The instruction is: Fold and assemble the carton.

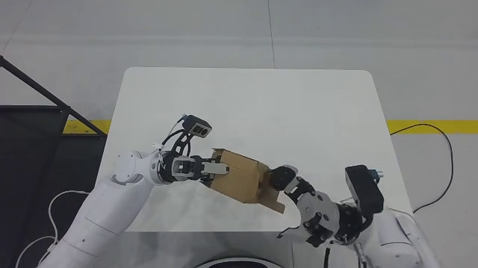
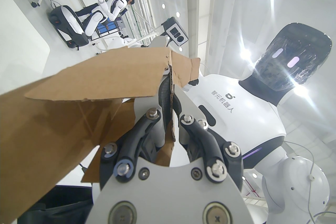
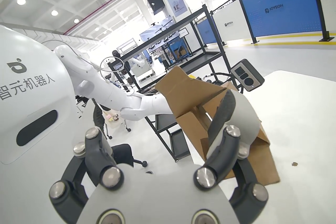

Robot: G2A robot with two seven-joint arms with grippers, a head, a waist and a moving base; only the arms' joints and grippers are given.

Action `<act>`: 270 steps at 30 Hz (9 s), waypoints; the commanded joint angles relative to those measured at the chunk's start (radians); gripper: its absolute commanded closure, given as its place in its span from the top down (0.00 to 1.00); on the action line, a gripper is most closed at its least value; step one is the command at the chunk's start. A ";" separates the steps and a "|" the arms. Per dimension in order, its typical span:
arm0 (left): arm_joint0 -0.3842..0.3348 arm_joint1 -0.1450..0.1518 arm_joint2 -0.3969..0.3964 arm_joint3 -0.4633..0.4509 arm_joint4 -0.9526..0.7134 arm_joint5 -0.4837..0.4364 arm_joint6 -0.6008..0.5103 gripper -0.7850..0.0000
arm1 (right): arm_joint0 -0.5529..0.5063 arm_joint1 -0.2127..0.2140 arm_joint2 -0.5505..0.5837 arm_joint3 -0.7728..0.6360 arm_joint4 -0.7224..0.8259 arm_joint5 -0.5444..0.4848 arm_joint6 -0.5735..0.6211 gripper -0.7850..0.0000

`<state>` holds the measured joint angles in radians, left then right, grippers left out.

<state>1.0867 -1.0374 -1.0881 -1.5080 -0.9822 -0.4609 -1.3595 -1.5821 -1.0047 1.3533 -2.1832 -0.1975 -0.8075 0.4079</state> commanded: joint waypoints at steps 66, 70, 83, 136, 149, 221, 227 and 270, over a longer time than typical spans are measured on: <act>0.054 -0.013 -0.044 -0.072 0.092 -0.022 0.064 0.00 | 0.282 0.005 -0.229 0.117 0.259 0.208 0.324 1.00; 0.054 -0.013 -0.044 -0.072 0.092 -0.022 0.064 0.00 | 0.272 0.007 -0.212 0.121 0.268 0.195 0.317 1.00; 0.054 -0.013 -0.044 -0.072 0.092 -0.022 0.064 0.00 | 0.211 0.018 -0.137 0.123 0.308 0.135 0.309 1.00; 0.054 -0.013 -0.044 -0.072 0.092 -0.022 0.064 0.00 | 0.176 0.028 -0.104 0.134 0.365 0.050 0.323 1.00; 0.124 -0.016 -0.094 -0.162 0.227 -0.103 0.236 0.00 | -0.025 0.038 0.080 0.042 0.266 -0.133 0.192 1.00; 0.183 -0.033 -0.142 -0.217 0.519 -0.151 0.389 0.00 | 0.042 0.027 0.029 0.042 0.070 0.294 0.244 1.00; 0.189 -0.032 -0.145 -0.219 0.540 -0.153 0.401 0.00 | 0.041 0.027 0.019 0.035 0.068 0.283 0.244 1.00; 0.189 -0.029 -0.138 -0.228 0.545 -0.177 0.400 0.00 | 0.034 0.029 0.060 0.084 0.149 0.255 0.217 0.49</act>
<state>1.2761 -1.0663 -1.2263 -1.7353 -0.4349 -0.6351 -0.9577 -1.5469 -0.9755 1.4106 -2.1017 -0.0513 -0.5511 0.6273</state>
